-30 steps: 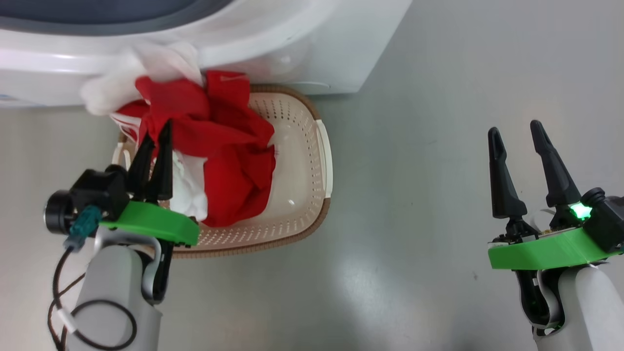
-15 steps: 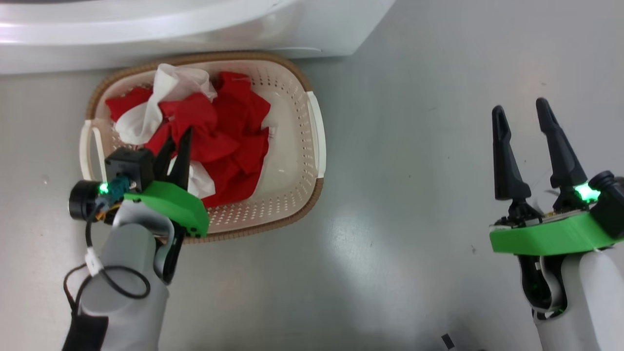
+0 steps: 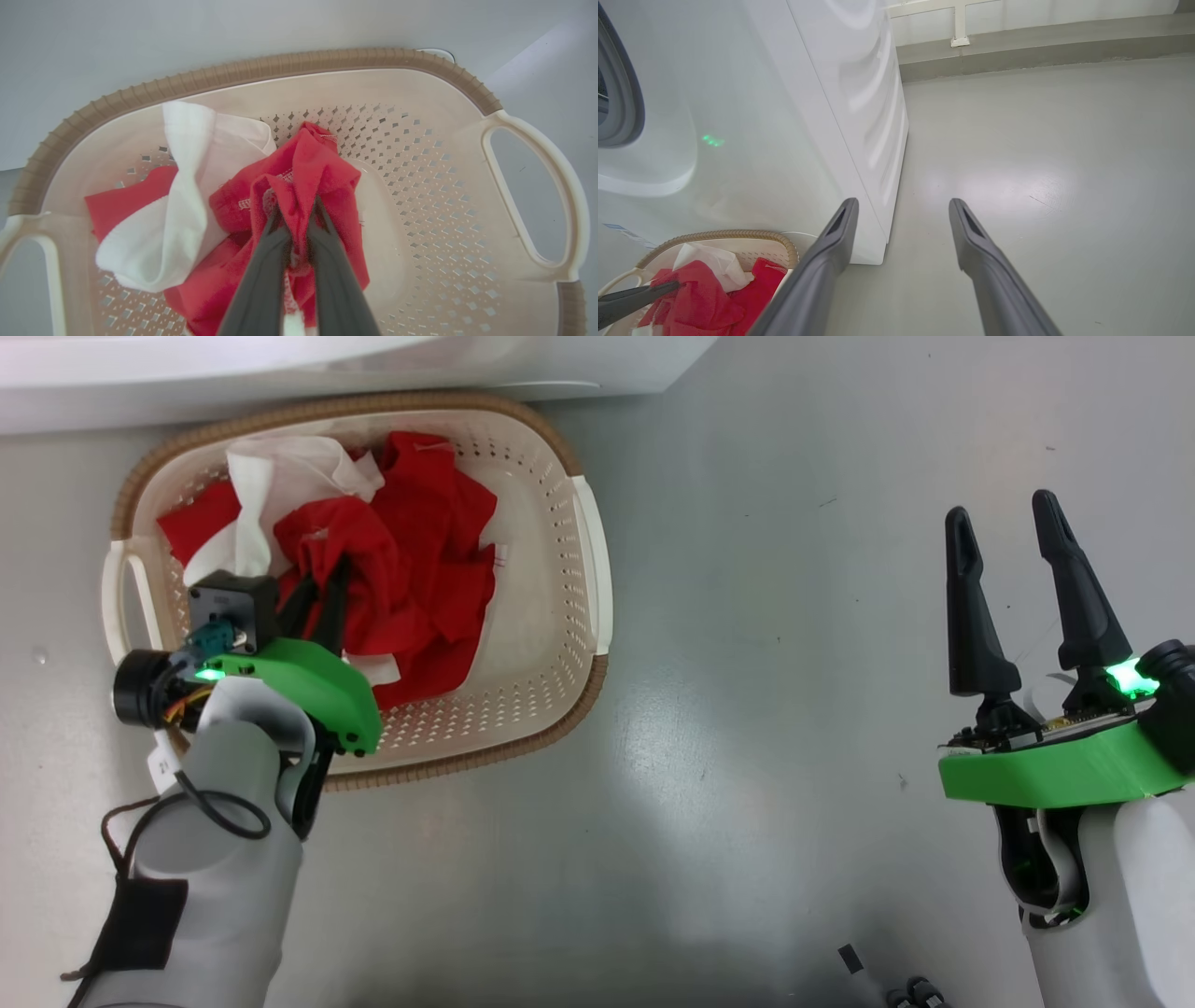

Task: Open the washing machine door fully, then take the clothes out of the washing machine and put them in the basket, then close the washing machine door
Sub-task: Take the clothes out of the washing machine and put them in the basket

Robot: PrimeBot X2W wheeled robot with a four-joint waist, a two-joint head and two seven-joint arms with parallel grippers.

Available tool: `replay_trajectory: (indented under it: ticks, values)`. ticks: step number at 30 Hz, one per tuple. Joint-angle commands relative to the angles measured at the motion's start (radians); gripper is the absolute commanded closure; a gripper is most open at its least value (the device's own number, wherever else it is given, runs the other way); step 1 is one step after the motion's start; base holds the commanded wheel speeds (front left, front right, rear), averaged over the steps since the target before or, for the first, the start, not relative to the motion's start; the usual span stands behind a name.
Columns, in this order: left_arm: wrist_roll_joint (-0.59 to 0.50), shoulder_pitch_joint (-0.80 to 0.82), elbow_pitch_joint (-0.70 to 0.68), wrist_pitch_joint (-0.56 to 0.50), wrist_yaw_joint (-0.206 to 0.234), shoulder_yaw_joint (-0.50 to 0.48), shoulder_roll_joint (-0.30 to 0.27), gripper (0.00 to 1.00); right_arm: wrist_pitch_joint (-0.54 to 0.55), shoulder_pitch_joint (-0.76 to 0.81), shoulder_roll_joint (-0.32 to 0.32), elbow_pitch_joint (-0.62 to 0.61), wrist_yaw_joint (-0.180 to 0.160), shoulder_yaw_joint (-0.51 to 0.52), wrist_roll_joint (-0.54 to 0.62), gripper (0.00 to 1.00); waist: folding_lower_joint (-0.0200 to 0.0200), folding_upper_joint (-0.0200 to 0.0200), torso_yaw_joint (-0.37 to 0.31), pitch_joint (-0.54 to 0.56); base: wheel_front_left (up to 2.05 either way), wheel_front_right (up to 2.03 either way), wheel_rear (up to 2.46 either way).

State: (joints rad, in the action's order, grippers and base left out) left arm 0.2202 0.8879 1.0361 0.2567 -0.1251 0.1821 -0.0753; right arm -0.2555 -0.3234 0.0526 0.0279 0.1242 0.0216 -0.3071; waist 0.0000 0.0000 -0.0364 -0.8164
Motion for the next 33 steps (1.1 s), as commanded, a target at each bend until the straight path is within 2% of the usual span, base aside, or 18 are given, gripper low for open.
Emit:
replay_trajectory:
  ticks: [1, 4, 5, 6, 7, 8, 20, 33]
  values:
    - [0.01, -0.014, -0.005, 0.005, -0.005, -0.016, -0.032, 0.89, -0.006, 0.005, -0.002, -0.026, 0.007, -0.02, 0.005, 0.0, 0.0, 0.0, -0.001, -0.001, 0.0, 0.0, 0.0]
    - [0.015, -0.005, 0.003, 0.005, -0.005, -0.012, -0.031, 0.62, -0.006, 0.003, -0.002, -0.025, 0.007, -0.018, 0.006, 0.0, 0.0, 0.0, 0.0, 0.002, 0.0, 0.0, 0.0]
    - [0.017, -0.004, 0.005, 0.005, -0.005, -0.013, -0.03, 0.49, -0.006, 0.003, -0.002, -0.024, 0.007, -0.017, 0.007, 0.0, 0.0, 0.0, 0.001, 0.004, 0.0, 0.0, 0.0]
    - [0.019, -0.004, 0.005, 0.005, -0.005, -0.014, -0.03, 0.23, -0.006, 0.002, -0.002, -0.024, 0.007, -0.017, 0.007, 0.0, 0.0, 0.0, 0.002, 0.006, 0.0, 0.0, 0.0]
    - [0.021, -0.005, 0.006, 0.005, -0.006, -0.014, -0.03, 0.07, -0.006, 0.002, -0.002, -0.023, 0.007, -0.017, 0.007, 0.0, 0.0, 0.0, 0.003, 0.009, 0.0, 0.0, 0.0]
    - [0.022, -0.007, 0.006, 0.005, -0.006, -0.015, -0.03, 0.0, -0.006, 0.002, -0.002, -0.022, 0.007, -0.017, 0.007, 0.0, 0.0, 0.0, 0.004, 0.013, 0.0, 0.0, 0.0]
    - [0.034, -0.083, -0.054, 0.005, -0.006, -0.041, -0.034, 0.0, -0.006, 0.017, -0.002, 0.001, 0.007, -0.026, 0.007, 0.0, 0.0, 0.0, 0.017, 0.12, 0.0, 0.0, 0.0]
    - [0.033, -0.235, -0.231, 0.005, -0.006, -0.074, -0.047, 0.0, -0.006, 0.079, -0.002, 0.041, 0.007, -0.032, 0.004, 0.0, 0.0, 0.0, 0.031, 0.309, 0.0, 0.0, 0.0]
